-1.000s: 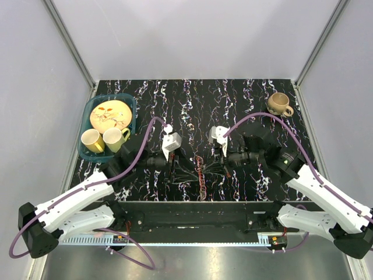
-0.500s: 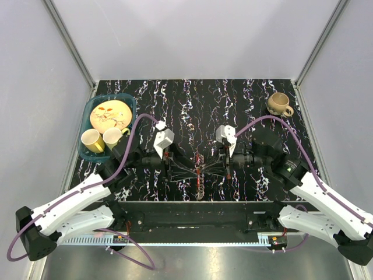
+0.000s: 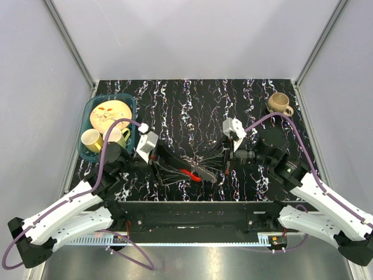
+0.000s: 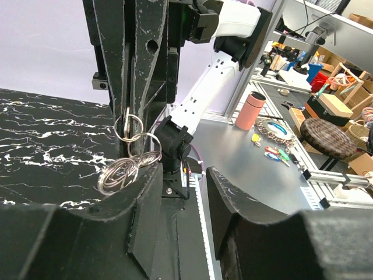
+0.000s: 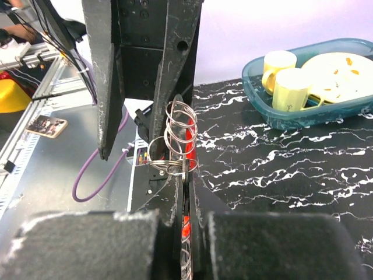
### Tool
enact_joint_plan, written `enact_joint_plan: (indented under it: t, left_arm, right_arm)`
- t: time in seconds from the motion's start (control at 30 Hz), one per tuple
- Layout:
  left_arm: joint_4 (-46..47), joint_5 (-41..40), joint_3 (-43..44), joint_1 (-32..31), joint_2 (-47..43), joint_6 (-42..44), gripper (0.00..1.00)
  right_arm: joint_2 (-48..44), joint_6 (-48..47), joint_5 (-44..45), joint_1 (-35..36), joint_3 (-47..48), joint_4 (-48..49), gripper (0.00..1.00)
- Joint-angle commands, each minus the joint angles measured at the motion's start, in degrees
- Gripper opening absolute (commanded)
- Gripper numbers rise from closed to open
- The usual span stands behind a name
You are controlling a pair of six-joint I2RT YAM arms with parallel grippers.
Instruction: Remove the keys from the keyring
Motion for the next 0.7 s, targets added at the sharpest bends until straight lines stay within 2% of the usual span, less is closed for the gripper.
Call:
enact_joint_plan:
  t: [0.0,0.1,0.23,0.4,0.67]
  left_arm:
    - [0.48,-2.10,0.26,-0.21,-1.19,1.98,0.40]
    - [-0.49,-2.98,0.09,-0.21,-2.16,2.34,0.41]
    - [-0.05,-4.47,0.08,-0.21,-2.60,2.96,0.48]
    - [0.04,-4.56,2.11,-0.21,-1.02,5.33,0.48]
    - [-5.06,-4.57,4.22,-0.29,-1.19,9.63,0.50]
  right_arm:
    - [-1.11,4.34,-1.60,0.06,-0.47,8.90,0.00]
    - [-0.94,5.31,-1.60,0.06,-0.47,9.87,0.00]
    - [-0.50,6.80,-2.48,-0.02,-1.35,12.24,0.00]
    - [0.12,8.47,-2.39,0.06,-1.53,13.12,0.00]
    - [0.47,10.32,-1.25,0.06,-1.44,13.48,0.00]
